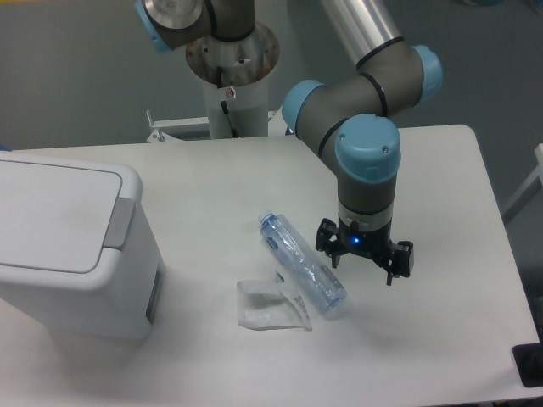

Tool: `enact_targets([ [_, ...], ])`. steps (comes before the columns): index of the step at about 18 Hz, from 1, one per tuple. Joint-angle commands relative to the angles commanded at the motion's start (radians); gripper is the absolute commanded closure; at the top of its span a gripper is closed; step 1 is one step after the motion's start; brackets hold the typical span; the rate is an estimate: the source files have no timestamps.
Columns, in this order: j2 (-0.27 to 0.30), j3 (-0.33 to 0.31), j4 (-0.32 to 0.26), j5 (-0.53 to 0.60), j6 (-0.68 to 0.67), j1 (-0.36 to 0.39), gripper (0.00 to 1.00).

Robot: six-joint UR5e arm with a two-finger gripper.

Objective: Open the trash can

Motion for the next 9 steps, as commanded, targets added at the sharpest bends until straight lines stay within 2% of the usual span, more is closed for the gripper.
enact_targets([
  [7, 0.003, 0.009, 0.0, -0.003, 0.0, 0.0, 0.0],
  [9, 0.003, 0.006, 0.021, -0.008, 0.0, 0.002, 0.0],
])
